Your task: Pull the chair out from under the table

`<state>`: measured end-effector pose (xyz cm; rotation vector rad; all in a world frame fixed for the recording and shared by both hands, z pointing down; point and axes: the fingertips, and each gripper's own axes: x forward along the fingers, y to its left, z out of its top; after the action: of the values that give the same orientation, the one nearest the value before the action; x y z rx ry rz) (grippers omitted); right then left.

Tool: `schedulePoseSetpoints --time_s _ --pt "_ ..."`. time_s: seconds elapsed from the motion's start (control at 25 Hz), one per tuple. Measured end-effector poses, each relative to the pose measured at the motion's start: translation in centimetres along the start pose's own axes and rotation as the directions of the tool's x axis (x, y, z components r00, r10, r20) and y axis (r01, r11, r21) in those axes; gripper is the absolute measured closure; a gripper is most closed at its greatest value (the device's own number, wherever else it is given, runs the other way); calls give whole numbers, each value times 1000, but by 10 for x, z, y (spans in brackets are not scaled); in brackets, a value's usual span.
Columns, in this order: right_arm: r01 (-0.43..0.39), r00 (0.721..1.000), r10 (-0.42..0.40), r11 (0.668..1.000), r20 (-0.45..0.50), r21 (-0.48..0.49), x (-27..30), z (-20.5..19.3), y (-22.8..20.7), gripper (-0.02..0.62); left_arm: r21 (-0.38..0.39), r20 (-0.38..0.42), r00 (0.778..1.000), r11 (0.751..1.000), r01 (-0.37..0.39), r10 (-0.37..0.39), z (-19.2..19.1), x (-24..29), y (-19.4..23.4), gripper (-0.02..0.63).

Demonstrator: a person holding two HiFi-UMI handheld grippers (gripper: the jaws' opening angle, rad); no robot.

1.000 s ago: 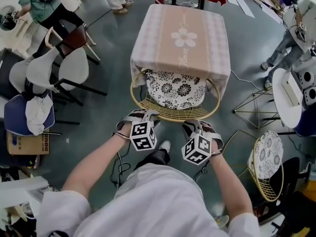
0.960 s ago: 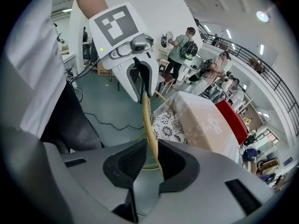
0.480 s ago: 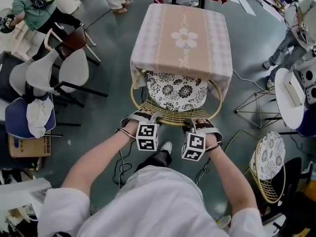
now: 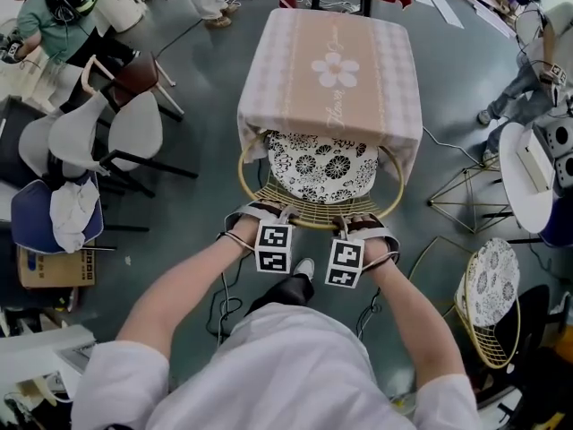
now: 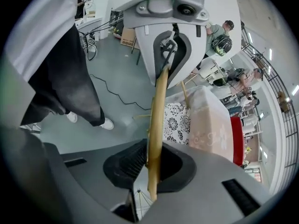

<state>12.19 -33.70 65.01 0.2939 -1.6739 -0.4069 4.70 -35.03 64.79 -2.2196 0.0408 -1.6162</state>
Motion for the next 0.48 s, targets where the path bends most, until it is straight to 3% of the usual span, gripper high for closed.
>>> schedulePoseSetpoints --time_s 0.48 --pt "6 1000 -6 997 -3 78 -1 2 -2 554 -15 -54 999 1000 -3 2 -2 2 -2 552"
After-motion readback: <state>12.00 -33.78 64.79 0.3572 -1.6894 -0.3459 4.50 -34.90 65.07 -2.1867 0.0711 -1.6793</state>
